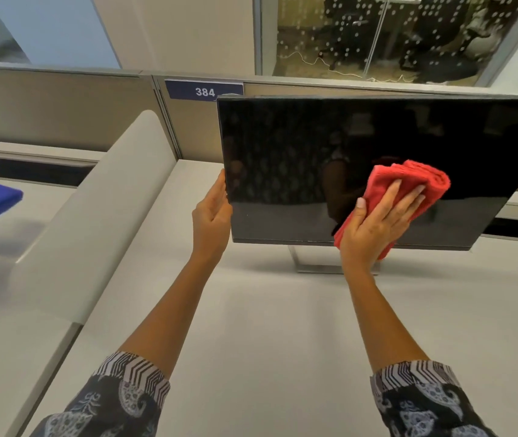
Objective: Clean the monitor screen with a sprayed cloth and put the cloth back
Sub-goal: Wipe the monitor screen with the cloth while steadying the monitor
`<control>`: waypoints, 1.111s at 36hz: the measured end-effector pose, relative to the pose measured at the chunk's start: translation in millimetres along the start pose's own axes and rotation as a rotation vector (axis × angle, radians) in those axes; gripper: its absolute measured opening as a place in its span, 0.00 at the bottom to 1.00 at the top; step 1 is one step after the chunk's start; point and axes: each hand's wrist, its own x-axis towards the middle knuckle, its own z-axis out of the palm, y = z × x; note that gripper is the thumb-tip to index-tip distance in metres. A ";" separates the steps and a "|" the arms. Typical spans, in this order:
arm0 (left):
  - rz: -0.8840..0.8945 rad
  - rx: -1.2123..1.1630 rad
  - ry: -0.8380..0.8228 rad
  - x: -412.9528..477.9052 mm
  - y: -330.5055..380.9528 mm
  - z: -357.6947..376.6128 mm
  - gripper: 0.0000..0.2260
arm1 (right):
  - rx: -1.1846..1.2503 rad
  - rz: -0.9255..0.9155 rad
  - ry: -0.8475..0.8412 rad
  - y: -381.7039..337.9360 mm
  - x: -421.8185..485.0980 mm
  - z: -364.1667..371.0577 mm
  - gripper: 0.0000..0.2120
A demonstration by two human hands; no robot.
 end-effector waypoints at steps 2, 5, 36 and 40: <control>0.000 0.002 -0.007 0.6 -0.8 -1.6 0.20 | 0.007 -0.028 -0.028 -17.5 -10.6 4.9 0.29; -0.009 -0.004 -0.009 1.3 -0.1 -3.0 0.19 | 0.011 -0.119 -0.080 -44.4 -24.9 12.9 0.29; -0.205 -0.246 0.088 -16.7 -4.4 -17.6 0.18 | -0.036 -1.066 -0.226 -98.5 26.3 0.9 0.25; -0.208 -0.225 0.096 -14.5 -6.1 -19.0 0.16 | 0.029 -0.954 -0.178 -136.5 43.9 3.3 0.24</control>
